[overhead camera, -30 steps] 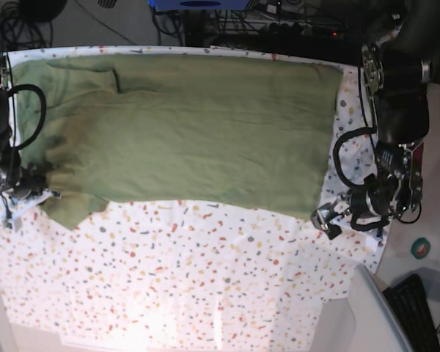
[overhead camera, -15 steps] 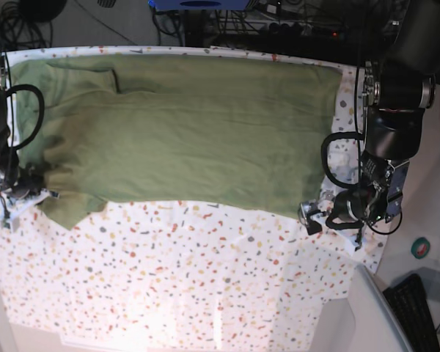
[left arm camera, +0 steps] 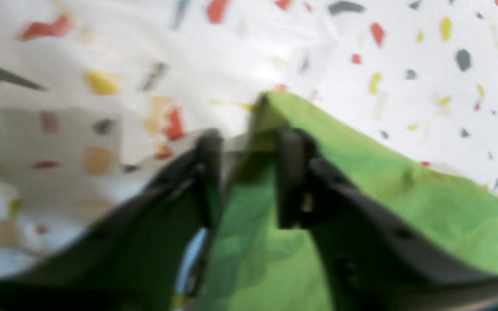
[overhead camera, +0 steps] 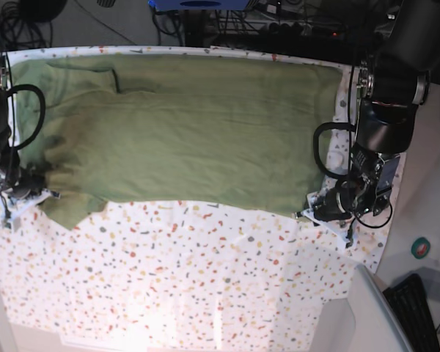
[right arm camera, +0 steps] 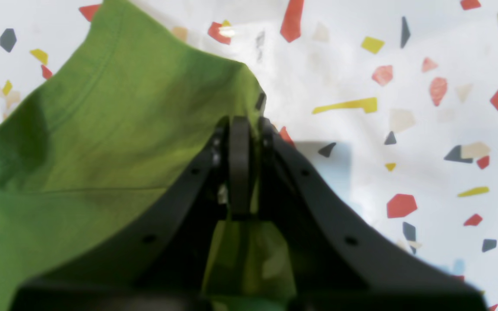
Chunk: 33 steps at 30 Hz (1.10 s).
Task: Layout the t-shirt on the table in an organized manner, then fold the t-shirt properly
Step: 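Grasp the shirt hem corners with both grippers, then lift the hem with both grippers and fold it toward the collar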
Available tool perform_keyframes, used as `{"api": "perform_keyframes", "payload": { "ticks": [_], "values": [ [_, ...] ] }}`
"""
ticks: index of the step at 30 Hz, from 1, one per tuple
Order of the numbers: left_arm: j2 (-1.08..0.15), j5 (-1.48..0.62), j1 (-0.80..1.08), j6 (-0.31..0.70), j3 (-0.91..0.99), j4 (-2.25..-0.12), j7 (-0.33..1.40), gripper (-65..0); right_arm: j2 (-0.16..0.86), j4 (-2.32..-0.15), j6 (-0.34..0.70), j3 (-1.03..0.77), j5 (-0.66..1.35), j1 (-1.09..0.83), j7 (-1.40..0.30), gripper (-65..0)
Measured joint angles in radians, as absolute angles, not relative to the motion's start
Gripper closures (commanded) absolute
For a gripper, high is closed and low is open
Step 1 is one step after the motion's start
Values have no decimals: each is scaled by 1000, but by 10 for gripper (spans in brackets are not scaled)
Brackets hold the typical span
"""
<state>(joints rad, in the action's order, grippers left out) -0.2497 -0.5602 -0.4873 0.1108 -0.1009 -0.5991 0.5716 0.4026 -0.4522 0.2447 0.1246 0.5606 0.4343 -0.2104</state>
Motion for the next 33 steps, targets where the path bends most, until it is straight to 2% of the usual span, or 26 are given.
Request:
{"api": "perform_keyframes", "payload": {
  "ticks": [3, 4, 11, 22, 30, 31, 33],
  "values": [
    [-245, -573, -478, 120, -93, -599, 564, -12, 403, -452, 245, 125, 561, 434, -210, 0],
    [-245, -575, -478, 120, -93, -599, 569, 0, 404, -452, 245, 125, 561, 434, -210, 0],
    [-252, -576, -472, 120, -93, -626, 594, 0, 406, -458, 245, 125, 561, 434, -212, 0],
    [-267, -569, -384, 116, -93, -828, 617, 0, 423, -662, 247, 123, 561, 367, -213, 0],
    [-286, -565, -365, 112, -93, -833, 617, 0, 427, -662, 247, 124, 560, 363, -213, 0],
    [-286, -565, -365, 112, -93, -833, 617, -21, 427, -662, 247, 124, 560, 362, -213, 0],
    [-286, -567, -365, 112, -93, -833, 618, -173, 428, -662, 247, 125, 560, 362, -213, 0]
  ]
}}
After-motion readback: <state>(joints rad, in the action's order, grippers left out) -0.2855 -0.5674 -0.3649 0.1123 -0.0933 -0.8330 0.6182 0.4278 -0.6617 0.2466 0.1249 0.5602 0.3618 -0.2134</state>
